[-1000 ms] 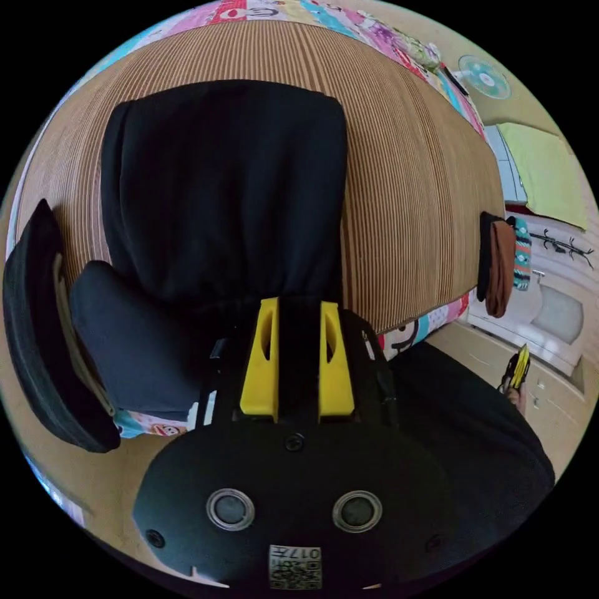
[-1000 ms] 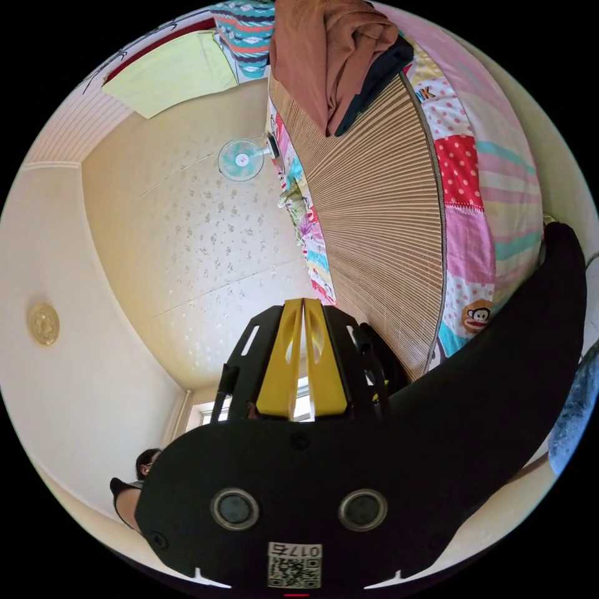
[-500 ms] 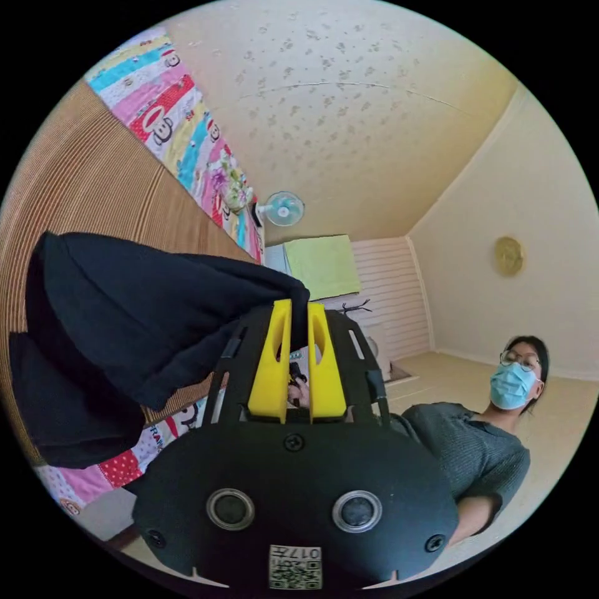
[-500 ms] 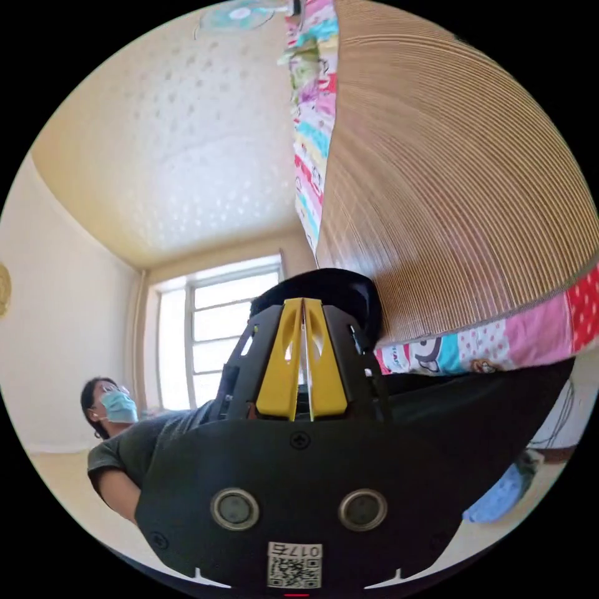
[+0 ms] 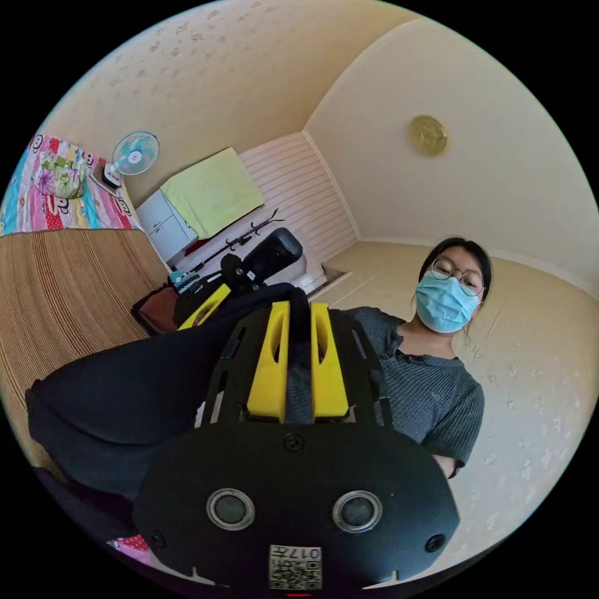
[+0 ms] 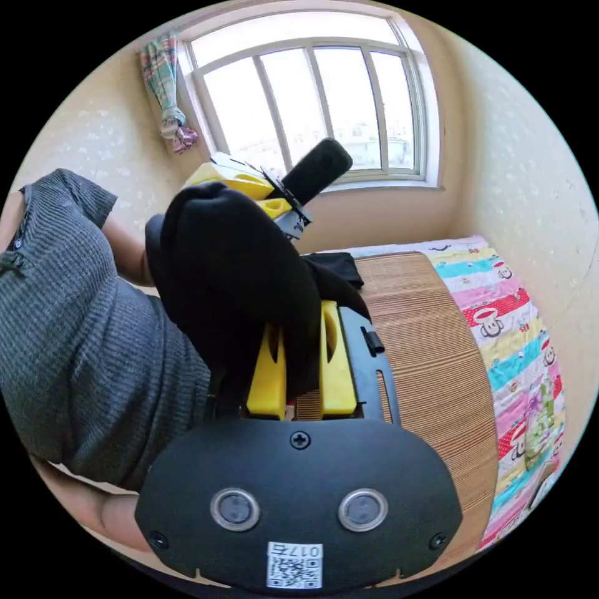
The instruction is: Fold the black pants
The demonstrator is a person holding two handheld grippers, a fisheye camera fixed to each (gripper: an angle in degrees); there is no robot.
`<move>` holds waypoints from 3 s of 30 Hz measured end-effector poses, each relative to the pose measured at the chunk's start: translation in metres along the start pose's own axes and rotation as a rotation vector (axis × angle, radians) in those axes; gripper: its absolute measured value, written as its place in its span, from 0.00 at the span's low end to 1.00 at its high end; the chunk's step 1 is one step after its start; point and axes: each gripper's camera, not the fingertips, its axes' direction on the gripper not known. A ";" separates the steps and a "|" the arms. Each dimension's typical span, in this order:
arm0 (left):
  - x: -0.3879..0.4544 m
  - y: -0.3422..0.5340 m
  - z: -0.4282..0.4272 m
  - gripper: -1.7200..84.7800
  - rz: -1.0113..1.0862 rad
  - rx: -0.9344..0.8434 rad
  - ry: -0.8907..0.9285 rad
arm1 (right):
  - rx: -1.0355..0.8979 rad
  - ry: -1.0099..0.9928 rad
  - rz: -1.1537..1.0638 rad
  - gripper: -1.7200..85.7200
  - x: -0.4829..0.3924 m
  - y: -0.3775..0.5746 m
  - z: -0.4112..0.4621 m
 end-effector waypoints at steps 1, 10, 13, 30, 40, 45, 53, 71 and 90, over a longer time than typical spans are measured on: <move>-0.006 0.004 0.000 0.09 -0.019 0.062 0.079 | 0.034 0.054 -0.008 0.11 -0.015 -0.005 -0.004; -0.043 0.011 0.065 0.09 -0.035 0.152 0.299 | 0.463 -0.064 0.086 0.07 -0.059 0.006 -0.048; -0.055 0.010 0.083 0.05 -0.006 0.196 0.352 | 0.503 0.007 0.128 0.07 -0.080 0.005 -0.054; -0.130 0.090 0.249 0.16 -0.292 -0.285 -0.821 | 0.565 0.860 0.174 0.06 -0.218 -0.069 -0.151; -0.086 0.103 0.409 0.28 0.285 -0.382 -1.052 | 0.608 0.999 0.258 0.06 -0.244 -0.093 -0.212; -0.048 0.111 0.423 0.15 0.362 0.096 -1.353 | 0.675 1.025 0.293 0.06 -0.248 -0.078 -0.244; 0.050 0.099 0.338 0.07 0.506 0.459 -1.204 | 0.712 0.961 0.476 0.06 -0.195 0.011 -0.288; 0.116 0.062 0.316 0.07 0.447 0.144 -0.942 | 1.194 0.475 0.471 0.06 -0.040 0.192 -0.382; 0.105 0.285 -0.025 0.17 -0.819 0.547 -1.122 | 0.023 -0.224 0.715 0.15 0.241 -0.082 -0.004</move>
